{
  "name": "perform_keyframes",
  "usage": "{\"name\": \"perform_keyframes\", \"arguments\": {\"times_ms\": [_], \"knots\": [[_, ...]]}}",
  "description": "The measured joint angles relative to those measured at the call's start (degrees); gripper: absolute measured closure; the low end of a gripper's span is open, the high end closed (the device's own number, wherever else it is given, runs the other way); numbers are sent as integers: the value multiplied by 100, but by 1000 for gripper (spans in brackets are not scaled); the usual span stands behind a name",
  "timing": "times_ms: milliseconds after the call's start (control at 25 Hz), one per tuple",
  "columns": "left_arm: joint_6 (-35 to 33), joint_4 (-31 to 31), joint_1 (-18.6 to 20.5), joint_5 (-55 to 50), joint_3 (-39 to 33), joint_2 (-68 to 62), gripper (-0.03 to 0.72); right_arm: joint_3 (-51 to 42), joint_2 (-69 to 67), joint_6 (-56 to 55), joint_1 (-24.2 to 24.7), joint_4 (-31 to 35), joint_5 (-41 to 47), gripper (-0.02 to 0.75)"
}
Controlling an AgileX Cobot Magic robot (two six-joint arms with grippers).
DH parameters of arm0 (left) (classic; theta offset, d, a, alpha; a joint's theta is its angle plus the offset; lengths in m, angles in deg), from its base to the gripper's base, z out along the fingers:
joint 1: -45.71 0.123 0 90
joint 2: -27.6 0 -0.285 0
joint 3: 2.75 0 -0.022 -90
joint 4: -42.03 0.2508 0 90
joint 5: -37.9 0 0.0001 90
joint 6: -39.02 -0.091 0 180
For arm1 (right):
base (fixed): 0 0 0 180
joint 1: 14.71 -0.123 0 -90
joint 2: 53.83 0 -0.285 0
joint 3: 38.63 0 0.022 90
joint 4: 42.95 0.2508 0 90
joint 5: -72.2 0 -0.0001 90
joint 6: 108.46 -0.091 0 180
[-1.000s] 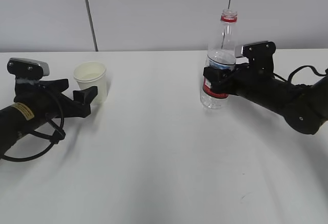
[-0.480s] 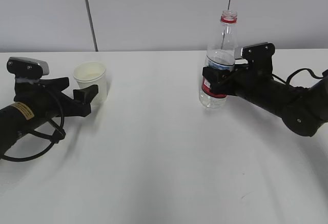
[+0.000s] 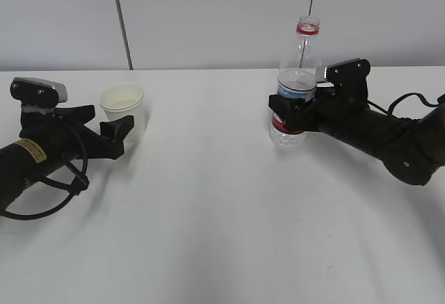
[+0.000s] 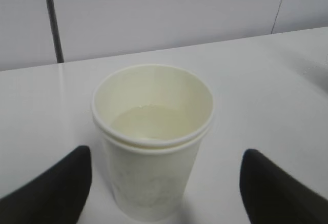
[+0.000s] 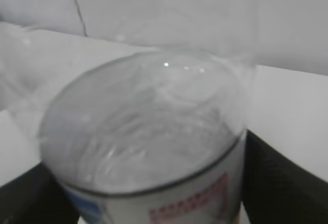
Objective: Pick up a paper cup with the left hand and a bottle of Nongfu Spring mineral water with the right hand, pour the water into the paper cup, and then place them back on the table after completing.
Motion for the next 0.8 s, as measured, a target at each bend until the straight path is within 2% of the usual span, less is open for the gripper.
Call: {"name": "perform_keyframes", "arguments": {"times_ms": [200,800], "knots": [[0,2,0,0,0,0,146,-184,133,0,0,1,73,98],[0,84,0,28,0,29,146,-855,489,4,0,199,75,98]]}}
